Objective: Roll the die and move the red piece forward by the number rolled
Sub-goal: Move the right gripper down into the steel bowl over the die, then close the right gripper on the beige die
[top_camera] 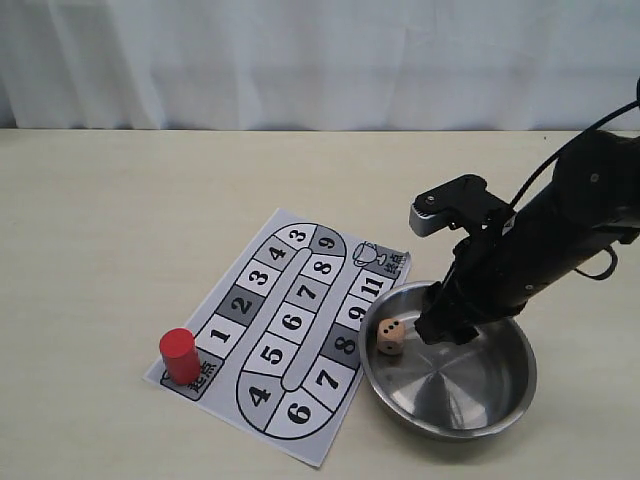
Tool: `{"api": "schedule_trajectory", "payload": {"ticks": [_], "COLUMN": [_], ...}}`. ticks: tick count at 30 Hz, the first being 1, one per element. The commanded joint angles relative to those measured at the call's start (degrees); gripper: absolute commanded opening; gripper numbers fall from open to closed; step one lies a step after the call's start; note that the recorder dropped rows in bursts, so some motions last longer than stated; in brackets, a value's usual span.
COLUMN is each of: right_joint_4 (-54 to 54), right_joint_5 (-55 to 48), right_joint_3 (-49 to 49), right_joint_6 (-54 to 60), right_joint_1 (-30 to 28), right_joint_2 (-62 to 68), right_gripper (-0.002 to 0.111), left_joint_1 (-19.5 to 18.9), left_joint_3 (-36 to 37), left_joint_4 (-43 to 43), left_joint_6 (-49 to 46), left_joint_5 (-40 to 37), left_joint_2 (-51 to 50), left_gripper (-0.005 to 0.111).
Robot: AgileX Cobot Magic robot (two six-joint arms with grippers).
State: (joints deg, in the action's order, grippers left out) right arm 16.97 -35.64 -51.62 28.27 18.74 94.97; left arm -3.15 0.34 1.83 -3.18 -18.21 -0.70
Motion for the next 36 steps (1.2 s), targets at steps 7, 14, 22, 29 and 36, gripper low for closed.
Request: {"api": "schedule_trajectory", "payload": {"ticks": [7,14,22,29,36], "right_joint_4": [9.6,9.3,9.0,1.8,-6.5], "right_joint_5": [3.3,2.2,0.6,2.0,3.8], "right_joint_3": [-0.4,-1.1,-3.7,-6.4,-6.4], "right_joint_6": [9.9,6.6,4.1,0.3,-6.2], "right_joint_1": [0.1,0.1,0.9,6.1,6.7], "right_joint_2": [2.4,3.2,7.0,10.5,12.2], "right_gripper": [0.062,0.062,0.062,0.062,0.062], "left_joint_1": [0.5,0.5,0.5,0.5,0.5], "left_joint_3": [-0.3,-0.3,-0.3,-0.3,-0.3], "left_joint_4": [-0.1,-0.1,-0.1,-0.1,-0.1], "left_joint_6": [0.0,0.0,0.0,0.0,0.0], "left_joint_5": [0.7,0.7,0.7,0.7,0.7], "left_joint_2": [0.0,0.0,0.0,0.0,0.0], "left_gripper": [0.0,0.0,0.0,0.0,0.0]}}
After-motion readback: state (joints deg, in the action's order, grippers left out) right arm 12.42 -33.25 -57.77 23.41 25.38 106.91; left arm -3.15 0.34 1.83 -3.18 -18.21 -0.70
